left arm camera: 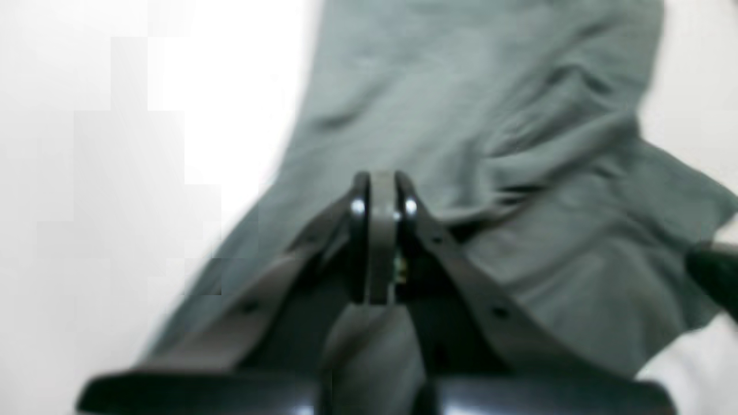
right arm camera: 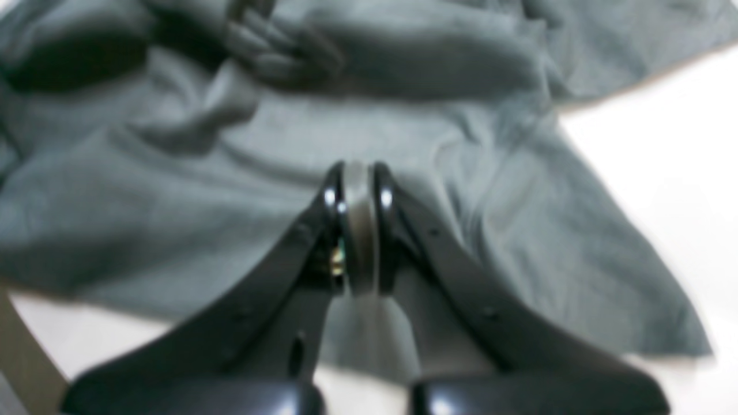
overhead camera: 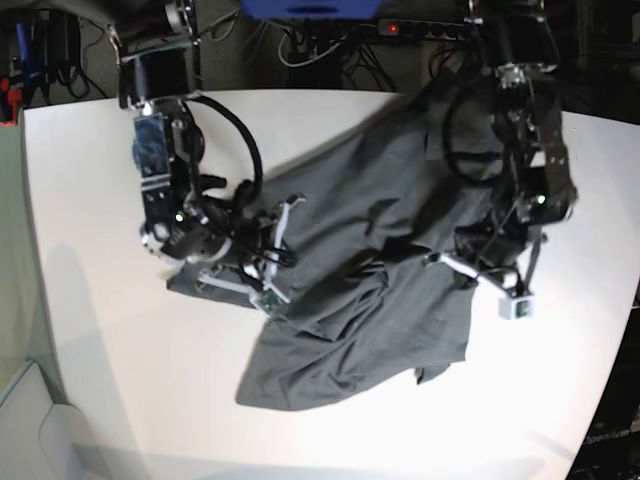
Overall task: Layout the t-shirt on the table in an organized manner, then fold the t-shirt properly
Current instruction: 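Pull the t-shirt with the left gripper away from the right gripper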
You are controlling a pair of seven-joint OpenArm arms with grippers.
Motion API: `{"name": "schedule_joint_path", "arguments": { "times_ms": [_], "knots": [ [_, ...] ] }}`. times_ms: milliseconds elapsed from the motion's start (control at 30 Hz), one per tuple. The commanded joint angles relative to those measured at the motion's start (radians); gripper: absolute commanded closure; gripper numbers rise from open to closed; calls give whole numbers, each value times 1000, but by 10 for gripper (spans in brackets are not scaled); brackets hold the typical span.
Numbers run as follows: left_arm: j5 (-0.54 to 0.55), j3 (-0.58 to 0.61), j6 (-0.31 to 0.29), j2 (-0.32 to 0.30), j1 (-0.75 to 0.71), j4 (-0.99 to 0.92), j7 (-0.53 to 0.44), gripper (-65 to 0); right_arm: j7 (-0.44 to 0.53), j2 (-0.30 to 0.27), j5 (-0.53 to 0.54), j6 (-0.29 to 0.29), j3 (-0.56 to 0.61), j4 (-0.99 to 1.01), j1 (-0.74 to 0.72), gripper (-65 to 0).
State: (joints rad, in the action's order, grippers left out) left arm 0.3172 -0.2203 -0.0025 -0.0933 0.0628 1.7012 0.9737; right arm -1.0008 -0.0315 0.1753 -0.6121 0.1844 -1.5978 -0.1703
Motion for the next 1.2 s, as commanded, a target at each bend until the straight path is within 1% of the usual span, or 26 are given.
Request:
{"name": "schedule_joint_path", "arguments": {
  "times_ms": [0, 33, 100, 133, 233, 367, 433, 567, 733, 933, 1000, 1167],
  "knots": [
    [3, 14, 5, -10, 44, -25, -14, -2, 13, 0, 16, -2, 0, -55, 16, 0],
    [3, 34, 5, -10, 87, -85, -16, -2, 7, -9, 16, -2, 0, -91, 53, 0],
    [3, 57, 5, -9, 179, -198, -31, -1, 10, -5, 16, -2, 2, -134, 119, 0],
    [3, 66, 5, -9, 214, -254, -55, -1, 10, -3, 16, -2, 4, -143, 139, 0],
    [3, 78, 6, -15, 286, -408, -172, -1, 10, 15, 16, -2, 4, -146, 196, 0],
    [1, 78, 6, -18, 328, -563, -293, -1, 24, 17, 16, -2, 4, -144, 220, 0],
    [1, 78, 6, -35, 329, -617, -338, -1, 24, 14, 16, -2, 2, -144, 220, 0],
    [1, 78, 6, -49, 328, -734, -421, -1, 20, 11, 14, -2, 2, -146, 219, 0],
    [3, 74, 6, -133, 308, -795, -444, -1, 15, 9, 14, -2, 2, -146, 219, 0],
    [9, 65, 6, -274, 246, -798, -444, -1, 15, 6, 16, -2, 2, -148, 219, 0],
    [9, 6, 3, -300, 210, -792, -444, -1, 17, 9, 16, -2, 2, -148, 219, 0],
    [3, -239, -1, -305, 134, -757, -433, -1, 18, 8, 16, -2, 2, -149, 220, 0]
  ]
}}
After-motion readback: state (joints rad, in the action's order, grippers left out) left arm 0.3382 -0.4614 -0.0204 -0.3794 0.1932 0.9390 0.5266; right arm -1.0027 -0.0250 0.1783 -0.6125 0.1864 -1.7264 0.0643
